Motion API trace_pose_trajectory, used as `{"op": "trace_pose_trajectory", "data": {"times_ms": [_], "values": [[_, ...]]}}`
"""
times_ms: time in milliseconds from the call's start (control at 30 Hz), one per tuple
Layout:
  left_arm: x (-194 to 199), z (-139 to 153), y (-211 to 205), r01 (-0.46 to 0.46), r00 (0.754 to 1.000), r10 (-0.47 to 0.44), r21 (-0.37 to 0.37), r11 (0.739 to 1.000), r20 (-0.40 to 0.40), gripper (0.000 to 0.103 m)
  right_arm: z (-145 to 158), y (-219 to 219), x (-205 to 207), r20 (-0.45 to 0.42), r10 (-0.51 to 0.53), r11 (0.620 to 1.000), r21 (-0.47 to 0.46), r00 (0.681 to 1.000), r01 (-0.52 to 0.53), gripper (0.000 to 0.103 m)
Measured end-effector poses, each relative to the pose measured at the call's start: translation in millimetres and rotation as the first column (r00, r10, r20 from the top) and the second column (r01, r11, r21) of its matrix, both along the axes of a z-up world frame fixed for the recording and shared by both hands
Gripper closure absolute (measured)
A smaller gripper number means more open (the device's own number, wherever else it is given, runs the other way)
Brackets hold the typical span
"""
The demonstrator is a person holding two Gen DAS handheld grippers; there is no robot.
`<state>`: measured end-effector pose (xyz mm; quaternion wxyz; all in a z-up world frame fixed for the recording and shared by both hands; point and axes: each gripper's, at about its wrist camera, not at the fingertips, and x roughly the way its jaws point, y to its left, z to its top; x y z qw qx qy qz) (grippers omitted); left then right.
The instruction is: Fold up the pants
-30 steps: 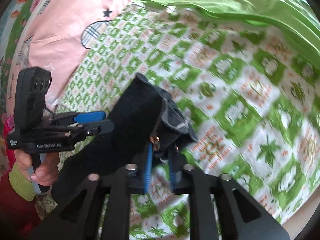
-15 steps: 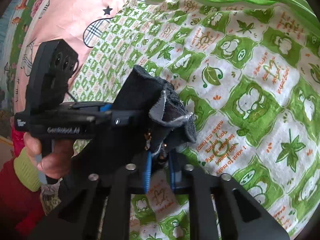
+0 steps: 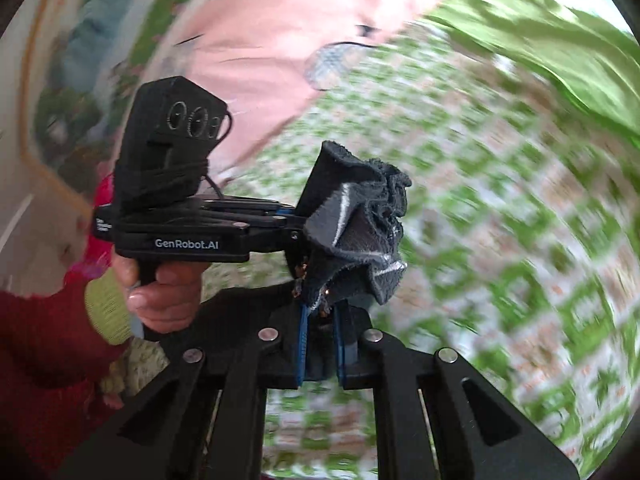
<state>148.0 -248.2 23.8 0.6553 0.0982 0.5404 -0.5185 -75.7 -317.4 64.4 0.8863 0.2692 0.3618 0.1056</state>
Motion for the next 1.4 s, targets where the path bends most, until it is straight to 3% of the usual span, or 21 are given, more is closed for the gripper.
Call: {"op": "trace_pose_trajectory", "data": {"times_ms": [133,333,533,733,1233,1400], "values": [[-1,21,44,-0.087,0.996,0.089,-0.041,0.995,0.024,0.093,9,26,16,0.021,0.101,0.995,-0.005,0.995,-0.101,0.091],[-8,27,103,-0.198,0.979,0.201,-0.071,0.978,0.042,0.093,7,64,35,0.003,0.242,0.970,-0.007,0.970,-0.242,0.091],[-14,16,159,-0.316,0.948,0.318,-0.078,0.946,0.019,0.093,-10,98,50,-0.043,0.350,0.937,0.011,0.936,-0.349,0.091],[-19,-13,199,-0.403,0.915,0.403,-0.028,0.915,0.007,0.093,-40,129,70,-0.105,0.428,0.903,0.003,0.898,-0.430,0.091],[-28,-70,259,-0.588,0.803,0.591,0.065,0.806,-0.074,0.097,-83,186,89,-0.265,0.536,0.815,-0.086,0.802,-0.573,0.087],[-35,-83,274,-0.640,0.755,0.646,0.088,0.764,-0.111,0.097,-93,196,96,-0.307,0.551,0.800,-0.070,0.776,-0.596,0.075]]}}
